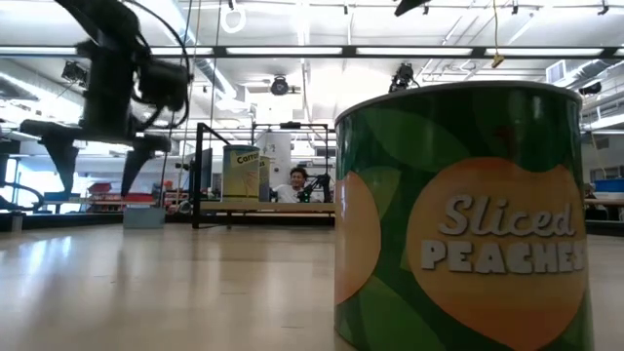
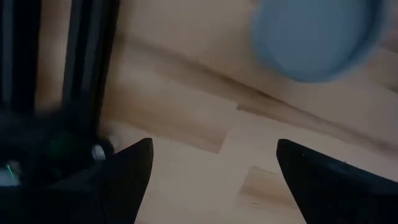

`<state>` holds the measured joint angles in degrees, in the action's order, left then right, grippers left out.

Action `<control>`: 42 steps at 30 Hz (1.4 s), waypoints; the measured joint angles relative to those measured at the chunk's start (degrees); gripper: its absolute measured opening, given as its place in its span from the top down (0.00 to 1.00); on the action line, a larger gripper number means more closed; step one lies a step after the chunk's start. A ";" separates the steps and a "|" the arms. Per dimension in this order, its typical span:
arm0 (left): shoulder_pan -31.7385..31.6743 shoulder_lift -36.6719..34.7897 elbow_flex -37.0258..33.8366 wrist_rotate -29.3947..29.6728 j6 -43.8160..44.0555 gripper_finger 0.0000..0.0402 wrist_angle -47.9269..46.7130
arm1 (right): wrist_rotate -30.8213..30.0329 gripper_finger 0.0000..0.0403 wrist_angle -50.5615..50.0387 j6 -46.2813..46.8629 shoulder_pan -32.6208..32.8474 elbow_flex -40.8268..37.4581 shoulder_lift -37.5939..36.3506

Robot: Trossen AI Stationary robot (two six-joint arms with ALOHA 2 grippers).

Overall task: Pick and place cans onto a shelf
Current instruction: Put the light blue can on the shelf aligned with the yellow can

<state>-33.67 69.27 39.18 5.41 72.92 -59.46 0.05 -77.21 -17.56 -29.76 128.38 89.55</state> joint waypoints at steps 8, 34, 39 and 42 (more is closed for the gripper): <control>5.68 -5.55 -0.60 10.09 -46.62 0.14 8.97 | 0.02 0.07 0.50 0.00 0.00 0.00 -0.04; -2.25 2.87 -4.35 11.34 -55.67 0.13 26.01 | 0.09 0.07 1.98 1.58 0.00 0.00 0.36; -2.47 5.30 -6.51 10.04 -54.33 0.13 28.50 | 0.09 0.07 1.81 2.79 0.00 0.00 0.38; -2.47 5.62 -7.58 10.80 -52.48 0.13 30.73 | 0.09 0.07 1.67 3.04 0.00 0.00 0.38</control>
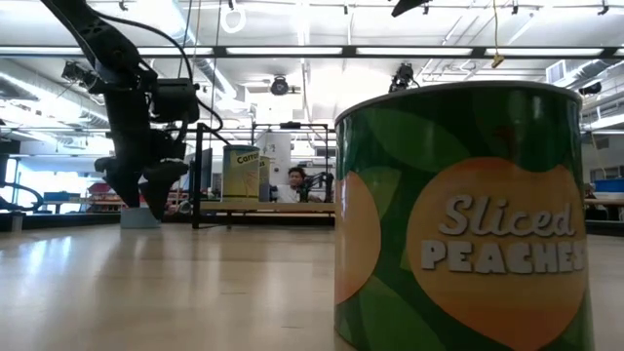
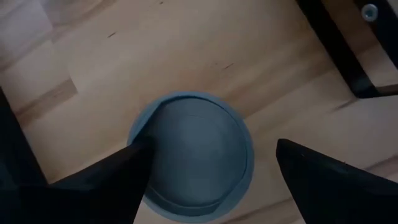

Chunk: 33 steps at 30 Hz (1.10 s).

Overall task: Pick and place cans onto a shelf
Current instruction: Put the light blue can on the shelf aligned with the yellow can

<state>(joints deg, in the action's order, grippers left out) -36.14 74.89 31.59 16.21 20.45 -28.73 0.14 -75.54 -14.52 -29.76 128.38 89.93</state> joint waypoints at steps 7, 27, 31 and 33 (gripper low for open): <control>2.39 -0.05 -0.08 -1.24 1.38 0.13 -0.14 | -0.02 0.07 0.01 0.11 0.00 0.00 0.00; 26.35 -3.75 2.20 -14.05 11.42 0.42 -7.66 | 0.07 0.07 -1.76 0.87 0.26 0.00 0.00; 31.83 -3.75 3.64 -15.21 14.04 0.50 -6.53 | 1.01 0.07 -1.83 1.11 1.26 0.00 0.00; 34.51 -3.76 4.28 -15.06 15.04 0.52 -6.79 | 1.03 0.07 -1.83 1.41 1.97 0.00 0.00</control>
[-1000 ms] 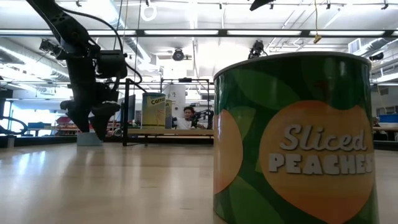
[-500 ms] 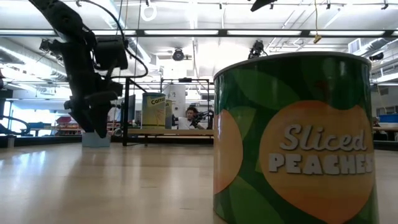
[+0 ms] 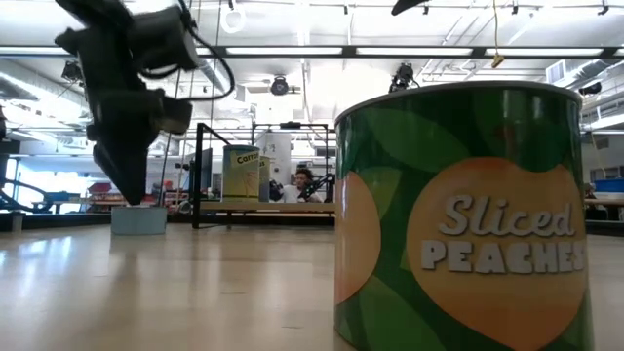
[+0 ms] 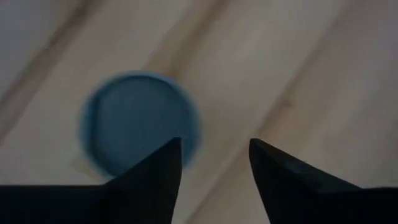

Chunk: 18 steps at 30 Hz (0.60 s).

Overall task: Pick and place cans onto a shelf
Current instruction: Put the light blue can on the shelf aligned with the yellow can

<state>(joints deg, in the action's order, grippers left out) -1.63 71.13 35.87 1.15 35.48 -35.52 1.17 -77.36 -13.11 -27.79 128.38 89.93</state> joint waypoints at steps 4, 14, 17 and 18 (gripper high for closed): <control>3.59 0.01 3.86 1.31 0.34 0.52 -0.60 | 0.00 0.07 0.00 2.45 1.54 0.00 0.00; 3.31 -0.02 7.88 9.13 -1.19 0.24 -10.93 | -3.40 0.07 -1.24 12.95 7.48 0.00 0.01; 2.14 -0.02 5.64 9.16 0.28 0.14 -9.95 | -6.33 0.07 -1.98 17.85 9.53 0.00 0.02; 1.62 -0.02 5.03 9.16 0.69 0.11 -9.40 | -7.04 0.07 -2.16 19.74 10.15 0.00 0.00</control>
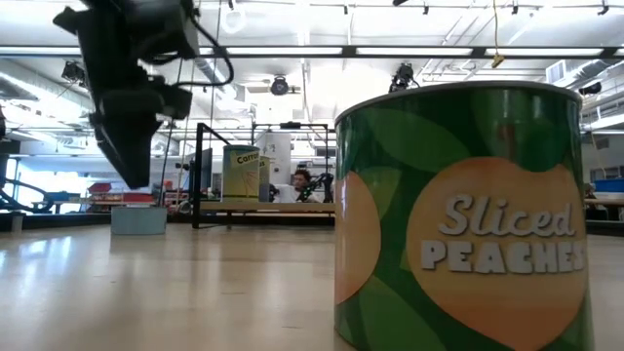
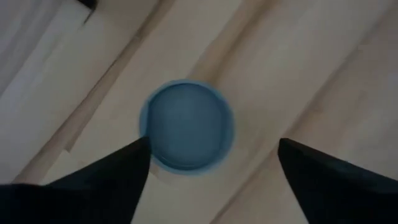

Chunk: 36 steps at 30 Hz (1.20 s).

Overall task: Pick and place cans onto a shelf
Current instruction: Put the light blue can on the shelf aligned with the yellow can

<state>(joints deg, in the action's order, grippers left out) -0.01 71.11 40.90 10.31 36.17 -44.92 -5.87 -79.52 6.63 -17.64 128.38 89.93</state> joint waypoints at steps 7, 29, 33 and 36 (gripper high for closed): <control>-2.99 0.07 -3.23 1.53 1.26 0.02 4.00 | -3.36 0.07 0.06 12.00 4.49 0.00 0.00; -3.28 0.20 -13.18 0.41 3.98 0.06 17.48 | -8.41 0.07 0.11 20.81 13.31 0.00 0.00; -2.38 0.18 -14.51 0.93 1.10 0.13 20.80 | -9.55 0.07 0.11 20.36 13.50 0.00 0.00; -2.23 0.17 -14.68 1.02 0.69 0.20 20.83 | -9.65 0.07 0.10 20.25 13.48 0.00 0.00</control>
<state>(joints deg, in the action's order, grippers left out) -2.24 71.29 26.22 11.33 36.86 -24.10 -15.53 -79.42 26.89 -4.16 128.38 89.93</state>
